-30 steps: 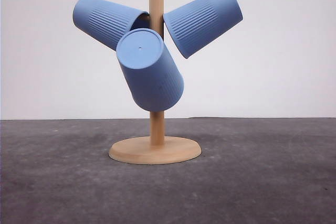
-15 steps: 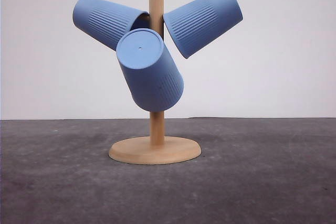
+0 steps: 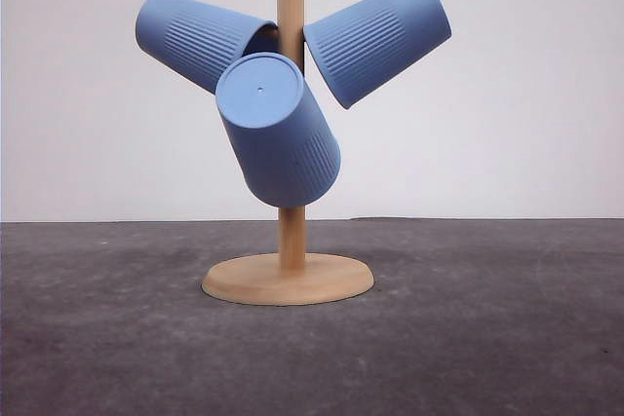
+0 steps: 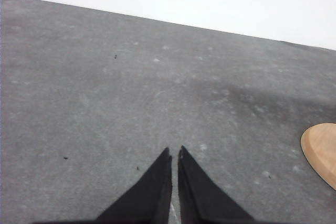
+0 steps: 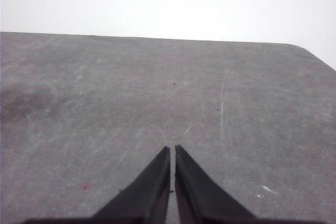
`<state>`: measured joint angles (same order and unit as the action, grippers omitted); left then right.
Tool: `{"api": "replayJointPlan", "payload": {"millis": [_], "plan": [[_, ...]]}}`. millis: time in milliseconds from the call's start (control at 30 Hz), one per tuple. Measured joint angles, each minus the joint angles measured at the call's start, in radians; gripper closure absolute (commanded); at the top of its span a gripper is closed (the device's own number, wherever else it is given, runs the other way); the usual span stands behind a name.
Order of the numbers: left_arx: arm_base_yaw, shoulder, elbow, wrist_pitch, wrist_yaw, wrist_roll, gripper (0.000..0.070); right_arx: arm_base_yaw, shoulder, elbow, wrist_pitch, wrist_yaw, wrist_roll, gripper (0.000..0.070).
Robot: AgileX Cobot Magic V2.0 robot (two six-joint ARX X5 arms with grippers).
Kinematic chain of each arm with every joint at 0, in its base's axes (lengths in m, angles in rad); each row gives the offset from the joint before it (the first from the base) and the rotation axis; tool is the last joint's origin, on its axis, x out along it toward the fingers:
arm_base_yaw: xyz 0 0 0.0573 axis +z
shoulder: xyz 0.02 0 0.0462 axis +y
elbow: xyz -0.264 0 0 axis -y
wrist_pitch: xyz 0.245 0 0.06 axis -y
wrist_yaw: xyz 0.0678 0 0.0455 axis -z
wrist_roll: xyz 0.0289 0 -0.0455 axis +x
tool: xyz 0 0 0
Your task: Place three cups
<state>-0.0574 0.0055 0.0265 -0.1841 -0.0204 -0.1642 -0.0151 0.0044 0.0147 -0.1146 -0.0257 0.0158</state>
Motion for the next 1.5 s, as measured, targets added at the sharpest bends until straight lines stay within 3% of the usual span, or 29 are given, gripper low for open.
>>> {"api": "replayJointPlan", "payload": {"millis": [333, 800, 1500], "plan": [[0.001, 0.000, 0.000, 0.000, 0.000, 0.001, 0.0700, 0.000, 0.000, 0.000, 0.000, 0.000, 0.000, 0.0685], [0.040, 0.000, 0.000, 0.000, 0.019, 0.154, 0.0700, 0.000, 0.000, 0.000, 0.000, 0.000, 0.000, 0.0685], [0.053, 0.000, 0.000, 0.001, 0.049, 0.166, 0.0700, 0.000, 0.000, 0.000, 0.000, 0.000, 0.000, 0.0685]]}}
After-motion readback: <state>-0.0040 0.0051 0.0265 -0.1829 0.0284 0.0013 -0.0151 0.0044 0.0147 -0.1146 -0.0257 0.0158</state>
